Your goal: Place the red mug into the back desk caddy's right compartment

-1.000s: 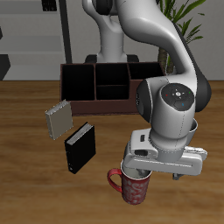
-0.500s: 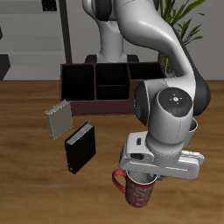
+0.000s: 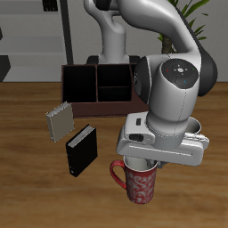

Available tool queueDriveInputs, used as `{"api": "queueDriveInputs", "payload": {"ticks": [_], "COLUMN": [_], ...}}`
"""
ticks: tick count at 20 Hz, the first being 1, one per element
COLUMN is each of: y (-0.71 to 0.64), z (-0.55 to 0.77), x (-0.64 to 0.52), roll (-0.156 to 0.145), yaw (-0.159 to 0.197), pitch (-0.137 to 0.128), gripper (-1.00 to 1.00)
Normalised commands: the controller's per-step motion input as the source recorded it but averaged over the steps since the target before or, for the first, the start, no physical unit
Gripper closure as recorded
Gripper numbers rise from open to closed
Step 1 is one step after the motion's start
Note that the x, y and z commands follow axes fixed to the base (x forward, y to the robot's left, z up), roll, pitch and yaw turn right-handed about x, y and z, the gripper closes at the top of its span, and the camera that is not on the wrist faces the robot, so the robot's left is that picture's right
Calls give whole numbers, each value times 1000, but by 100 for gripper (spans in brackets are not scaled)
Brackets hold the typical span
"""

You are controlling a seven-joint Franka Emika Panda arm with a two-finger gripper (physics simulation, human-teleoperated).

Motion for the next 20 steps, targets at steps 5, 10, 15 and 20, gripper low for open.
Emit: {"api": "queueDriveInputs", "payload": {"ticks": [5, 10, 15, 20], "y": [-369, -75, -211, -254], "z": [1136, 465, 572, 365], "x": [-628, -729, -789, -471], "roll": [-31, 25, 3, -27], "yaw": [-6, -5, 26, -1], "pitch": [-111, -7, -105, -54], "gripper": [100, 100, 100, 100]}}
